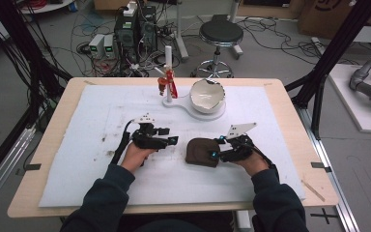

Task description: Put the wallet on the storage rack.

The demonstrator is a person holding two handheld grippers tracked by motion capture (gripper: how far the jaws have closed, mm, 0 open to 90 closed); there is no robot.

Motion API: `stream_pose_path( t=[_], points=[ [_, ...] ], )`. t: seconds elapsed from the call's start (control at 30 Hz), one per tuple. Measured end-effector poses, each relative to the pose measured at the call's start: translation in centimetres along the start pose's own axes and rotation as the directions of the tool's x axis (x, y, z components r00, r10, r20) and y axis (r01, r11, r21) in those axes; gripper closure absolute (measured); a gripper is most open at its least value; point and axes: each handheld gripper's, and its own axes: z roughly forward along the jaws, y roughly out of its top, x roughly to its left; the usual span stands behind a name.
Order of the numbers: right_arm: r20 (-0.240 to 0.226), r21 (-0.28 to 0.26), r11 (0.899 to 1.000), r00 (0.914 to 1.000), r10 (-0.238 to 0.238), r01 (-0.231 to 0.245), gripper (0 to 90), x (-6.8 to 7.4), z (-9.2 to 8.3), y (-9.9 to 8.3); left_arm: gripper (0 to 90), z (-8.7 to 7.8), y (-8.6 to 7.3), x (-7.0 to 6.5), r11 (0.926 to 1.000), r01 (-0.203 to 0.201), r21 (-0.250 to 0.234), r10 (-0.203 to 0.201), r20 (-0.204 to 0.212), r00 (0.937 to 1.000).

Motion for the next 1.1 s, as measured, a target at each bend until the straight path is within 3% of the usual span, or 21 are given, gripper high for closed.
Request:
stream_pose_path(
  t=[0.13,0.3,0.37,0.47,0.5,0.67,0.7,0.73,0.8,0.9,1.0,1.07,1.1],
  points=[
    [0.035,-0.013,0.997,0.9961,-0.080,0.081,50.1,0.6,0.0,0.4,31.4,1.6,0.2,-0.4,0.9999,0.013,-0.001,-0.012,0.099,0.9950],
    [0.075,-0.014,0.987,0.9842,-0.160,0.162,50.7,1.3,0.1,0.9,30.8,3.0,0.3,-1.0,0.9995,0.017,0.026,-0.020,0.148,0.9888],
    [0.075,-0.018,0.983,0.9811,-0.179,0.180,50.8,1.4,0.2,0.9,30.8,3.7,0.0,-1.3,0.9982,0.006,0.059,-0.017,0.186,0.9824],
    [0.079,-0.026,0.981,0.9786,-0.190,0.193,51.0,1.5,0.2,1.0,34.8,4.0,0.0,-1.5,0.9969,-0.007,0.078,-0.009,0.194,0.9809],
    [0.076,-0.028,0.982,0.9799,-0.185,0.187,50.8,1.5,0.3,1.0,45.0,3.9,0.0,-1.6,0.9970,-0.021,0.074,0.004,0.220,0.9755],
    [0.051,-0.032,0.991,0.9906,-0.127,0.129,46.5,1.0,0.4,0.8,54.4,3.7,0.2,-1.7,0.9956,-0.063,0.070,0.047,0.211,0.9763],
    [0.041,-0.032,0.994,0.9942,-0.100,0.101,43.6,0.8,0.5,0.7,54.4,3.7,0.2,-1.8,0.9954,-0.069,0.066,0.054,0.210,0.9763],
    [0.037,-0.040,0.999,0.9991,-0.023,0.024,29.6,0.2,0.7,0.6,56.9,3.6,0.2,-1.8,0.9943,-0.084,0.066,0.068,0.213,0.9747],
    [-0.013,-0.040,0.996,0.9972,0.074,-0.074,24.8,-0.6,1.0,0.2,57.8,3.4,0.3,-2.0,0.9905,-0.127,0.051,0.113,0.223,0.9683],
    [-0.127,-0.030,0.981,0.9745,0.185,-0.190,24.3,-1.7,1.3,-0.4,59.1,3.2,0.4,-2.2,0.9859,-0.163,0.036,0.150,0.233,0.9608],
    [-0.245,-0.008,0.960,0.9315,0.269,-0.279,35.4,-2.5,1.6,-1.0,59.7,3.1,0.5,-2.2,0.9812,-0.191,0.030,0.178,0.235,0.9555],
    [-0.324,-0.001,0.956,0.9043,0.278,-0.294,52.0,-2.8,1.7,-1.2,59.6,3.1,0.5,-2.3,0.9798,-0.198,0.026,0.187,0.235,0.9539],
    [-0.351,0.000,0.953,0.8924,0.284,-0.303,54.4,-2.8,1.7,-1.2,59.1,3.0,0.5,-2.3,0.9805,-0.194,0.028,0.183,0.235,0.9547]
  ],
)
